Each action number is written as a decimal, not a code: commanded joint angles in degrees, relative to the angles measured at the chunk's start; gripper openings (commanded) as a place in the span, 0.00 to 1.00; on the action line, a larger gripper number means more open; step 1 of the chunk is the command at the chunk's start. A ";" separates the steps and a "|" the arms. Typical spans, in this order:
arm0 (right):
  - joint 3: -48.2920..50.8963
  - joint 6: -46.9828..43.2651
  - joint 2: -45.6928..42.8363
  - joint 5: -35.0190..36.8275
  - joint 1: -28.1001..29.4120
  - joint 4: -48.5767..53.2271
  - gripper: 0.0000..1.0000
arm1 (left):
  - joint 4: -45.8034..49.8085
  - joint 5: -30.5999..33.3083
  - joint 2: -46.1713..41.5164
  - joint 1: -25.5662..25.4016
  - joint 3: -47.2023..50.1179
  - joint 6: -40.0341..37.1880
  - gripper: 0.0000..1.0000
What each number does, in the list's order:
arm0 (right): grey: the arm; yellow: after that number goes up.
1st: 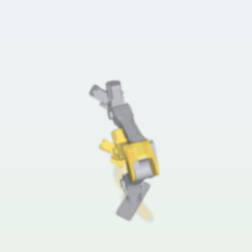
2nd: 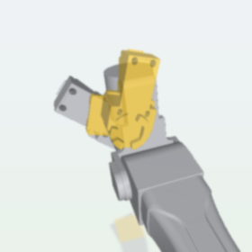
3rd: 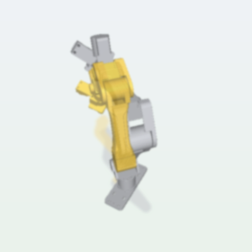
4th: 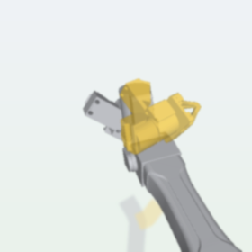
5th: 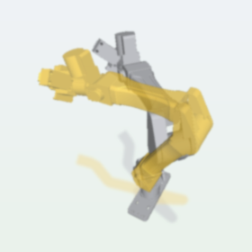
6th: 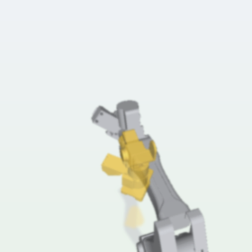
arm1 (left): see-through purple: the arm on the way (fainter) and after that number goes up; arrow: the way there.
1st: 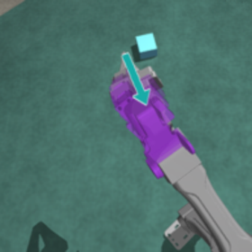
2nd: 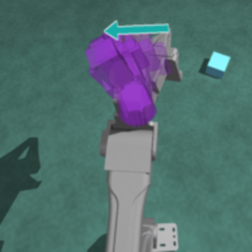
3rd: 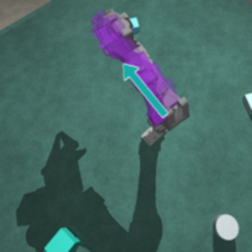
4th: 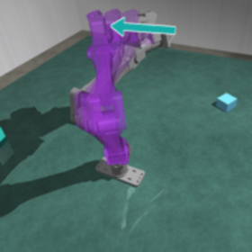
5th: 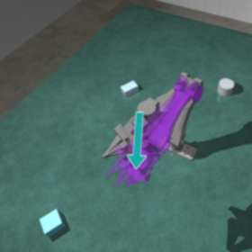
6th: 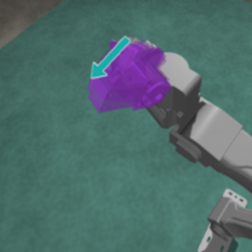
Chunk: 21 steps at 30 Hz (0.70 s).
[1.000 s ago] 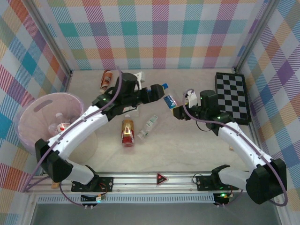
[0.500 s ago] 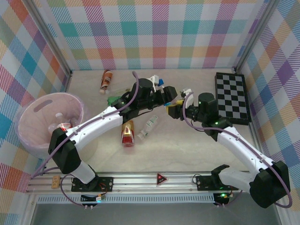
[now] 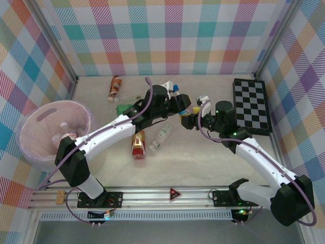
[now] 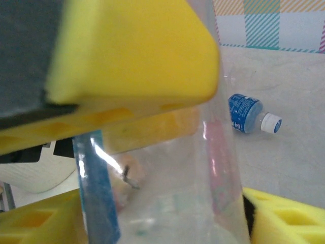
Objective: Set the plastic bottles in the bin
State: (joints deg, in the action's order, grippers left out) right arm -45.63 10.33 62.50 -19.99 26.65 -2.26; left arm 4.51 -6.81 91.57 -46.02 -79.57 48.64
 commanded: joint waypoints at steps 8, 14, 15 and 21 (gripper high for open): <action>-2.88 -8.97 -5.37 2.90 -0.27 10.60 0.99 | 6.25 -0.13 0.89 0.43 -6.32 -4.45 0.46; -3.68 -10.84 -7.19 3.31 -1.42 16.16 1.00 | 17.08 1.11 -1.53 3.30 -11.11 -10.90 0.42; -3.68 -10.89 -6.96 3.30 -1.55 16.54 1.00 | 18.58 1.27 -2.15 3.83 -11.86 -11.91 0.41; -4.15 -10.07 -4.04 2.63 -1.55 16.76 1.00 | 27.33 3.03 -7.91 9.15 -14.96 -17.75 0.33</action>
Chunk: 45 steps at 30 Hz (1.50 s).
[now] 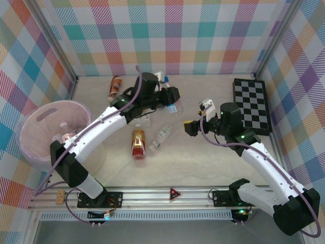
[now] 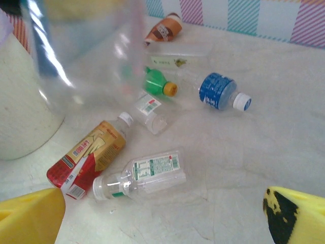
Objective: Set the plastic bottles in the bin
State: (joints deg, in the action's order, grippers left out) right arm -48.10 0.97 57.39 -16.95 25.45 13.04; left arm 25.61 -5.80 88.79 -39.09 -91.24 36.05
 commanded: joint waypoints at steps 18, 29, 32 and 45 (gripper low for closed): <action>-3.84 -0.64 4.92 0.24 -0.33 4.19 0.99 | 30.88 -4.15 -25.39 41.63 -5.15 -16.02 0.00; -5.34 -0.97 7.73 -0.74 -0.32 4.70 1.00 | 36.70 -12.05 -30.85 64.83 -2.76 -20.07 0.00; -5.52 -1.06 8.38 -0.96 -0.27 4.64 1.00 | 37.89 -9.87 -31.29 66.72 -2.06 -21.61 0.00; -6.16 -0.33 10.41 -0.20 -0.32 4.59 0.99 | 38.98 -2.09 -34.26 66.71 11.36 -25.62 0.00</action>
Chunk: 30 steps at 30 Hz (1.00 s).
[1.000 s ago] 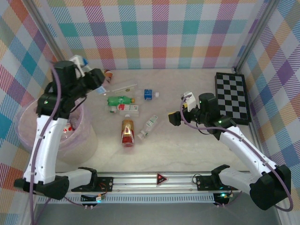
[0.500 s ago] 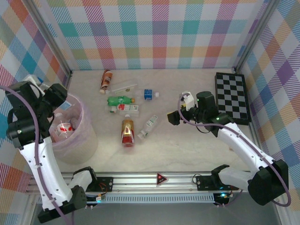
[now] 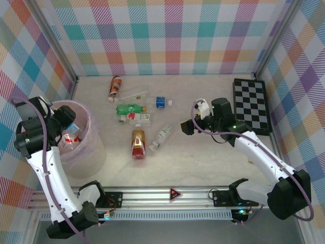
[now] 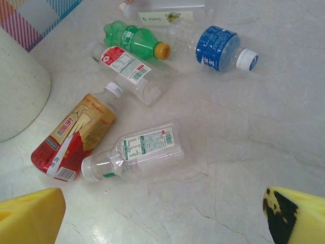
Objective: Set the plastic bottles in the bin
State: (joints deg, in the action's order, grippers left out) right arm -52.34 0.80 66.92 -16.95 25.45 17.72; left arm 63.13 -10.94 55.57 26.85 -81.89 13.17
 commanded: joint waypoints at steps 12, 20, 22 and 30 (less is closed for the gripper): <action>-4.66 3.73 6.17 3.52 -0.32 0.47 0.99 | -0.39 3.66 -0.48 0.75 12.46 -4.51 0.00; -5.31 6.16 7.69 6.01 -0.35 1.59 1.00 | -0.72 2.70 -0.31 0.75 17.16 -4.64 0.20; -5.17 7.57 7.96 6.65 -0.32 1.70 0.99 | -0.76 2.30 0.02 0.78 17.29 -4.56 0.40; -4.99 12.21 9.39 10.17 1.07 2.84 1.00 | -0.43 0.18 0.65 0.69 17.17 -4.82 0.80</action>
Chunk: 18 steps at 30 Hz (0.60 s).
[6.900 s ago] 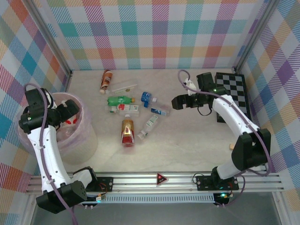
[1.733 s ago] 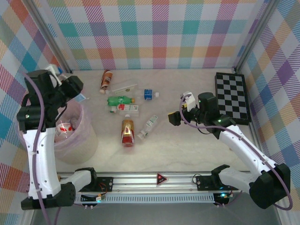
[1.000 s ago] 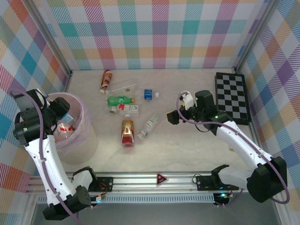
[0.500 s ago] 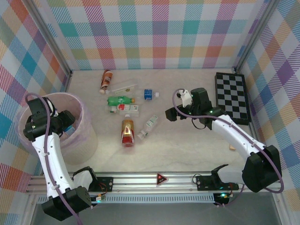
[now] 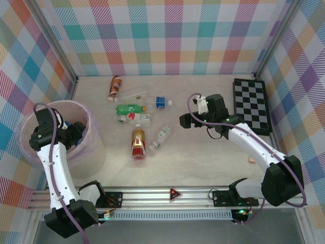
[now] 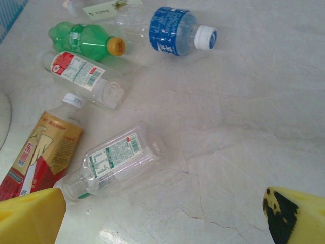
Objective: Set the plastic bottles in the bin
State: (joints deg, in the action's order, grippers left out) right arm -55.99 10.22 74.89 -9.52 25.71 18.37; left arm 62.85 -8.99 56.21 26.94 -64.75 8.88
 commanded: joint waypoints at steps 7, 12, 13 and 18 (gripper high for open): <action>-5.15 17.37 6.64 3.70 3.12 7.24 0.99 | 2.00 -0.67 -0.58 0.62 -3.76 -1.15 0.97; -6.85 28.74 9.31 11.96 10.42 8.23 1.00 | 3.45 -0.31 -0.70 0.62 -8.30 -1.36 1.00; -7.81 32.14 10.05 15.20 11.97 9.39 1.00 | 3.80 0.29 -0.80 0.60 -9.21 -1.54 1.00; -13.40 46.44 15.94 21.17 15.09 16.47 0.98 | 6.11 2.17 -0.93 0.60 -15.21 -2.53 1.00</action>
State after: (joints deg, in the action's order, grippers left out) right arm -66.85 44.93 88.49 5.80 40.34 29.69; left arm 66.19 -8.23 56.07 26.94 -76.44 7.79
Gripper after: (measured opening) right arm 0.978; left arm 0.999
